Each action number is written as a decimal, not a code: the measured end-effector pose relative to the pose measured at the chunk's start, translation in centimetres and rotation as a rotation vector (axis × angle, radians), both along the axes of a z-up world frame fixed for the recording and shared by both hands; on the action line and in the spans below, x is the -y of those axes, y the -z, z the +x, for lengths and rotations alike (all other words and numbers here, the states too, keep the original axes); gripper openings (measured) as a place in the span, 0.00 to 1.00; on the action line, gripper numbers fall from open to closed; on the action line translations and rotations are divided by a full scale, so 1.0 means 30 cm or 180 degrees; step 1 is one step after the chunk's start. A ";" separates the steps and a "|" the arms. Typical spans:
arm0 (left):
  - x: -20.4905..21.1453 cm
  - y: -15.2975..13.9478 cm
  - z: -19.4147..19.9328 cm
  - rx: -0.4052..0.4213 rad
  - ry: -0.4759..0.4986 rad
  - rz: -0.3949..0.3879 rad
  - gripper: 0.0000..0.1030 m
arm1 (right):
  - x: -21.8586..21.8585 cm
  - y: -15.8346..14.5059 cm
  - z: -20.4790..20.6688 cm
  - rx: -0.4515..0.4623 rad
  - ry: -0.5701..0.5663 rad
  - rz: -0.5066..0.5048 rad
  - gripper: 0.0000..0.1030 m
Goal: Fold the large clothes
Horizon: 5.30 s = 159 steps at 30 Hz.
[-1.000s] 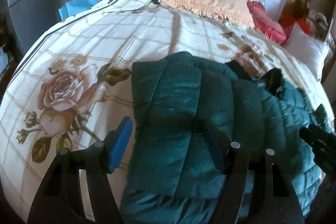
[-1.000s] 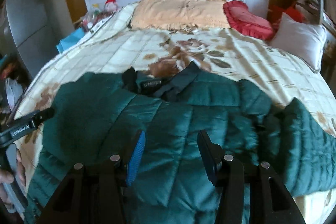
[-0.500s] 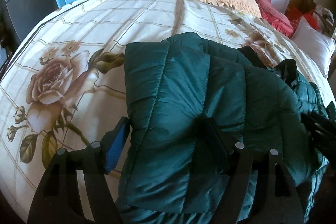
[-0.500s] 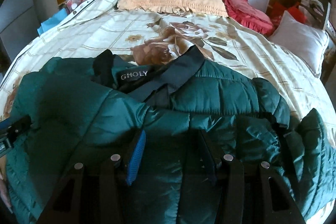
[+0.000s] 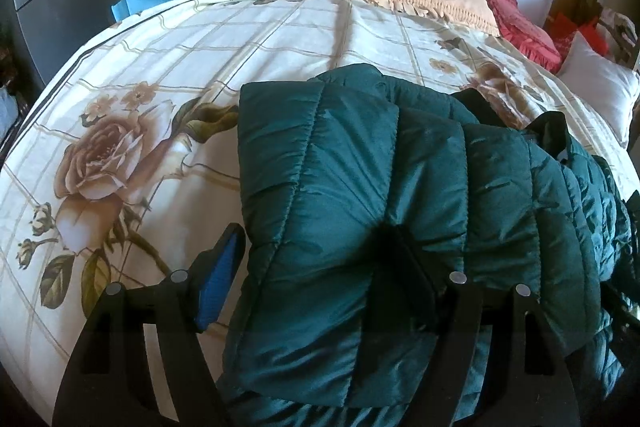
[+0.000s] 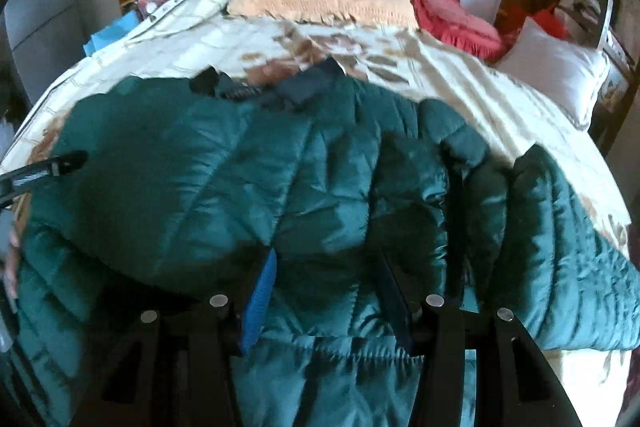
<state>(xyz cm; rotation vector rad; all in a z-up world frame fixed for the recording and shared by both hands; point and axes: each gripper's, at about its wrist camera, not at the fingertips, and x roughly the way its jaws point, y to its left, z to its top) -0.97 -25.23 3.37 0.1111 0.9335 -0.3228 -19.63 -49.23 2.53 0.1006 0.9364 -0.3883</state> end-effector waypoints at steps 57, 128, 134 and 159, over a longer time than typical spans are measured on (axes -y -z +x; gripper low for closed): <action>0.146 -0.120 -0.306 0.0059 0.0524 -0.0177 0.76 | 0.173 -0.198 -0.401 0.0361 0.0591 0.0256 0.68; 0.063 -0.058 -0.283 -0.0149 0.0352 -0.0397 0.76 | 1.039 -0.172 -1.044 0.1099 0.2571 0.0308 0.13; 0.037 -0.073 -0.291 -0.0160 0.0316 -0.0475 0.76 | 0.944 -0.287 -1.003 0.1398 0.2218 0.0320 0.12; -0.096 -0.118 -0.288 -0.0076 0.0229 -0.0554 0.76 | 0.536 -0.481 -0.565 0.1475 0.0995 0.0362 0.12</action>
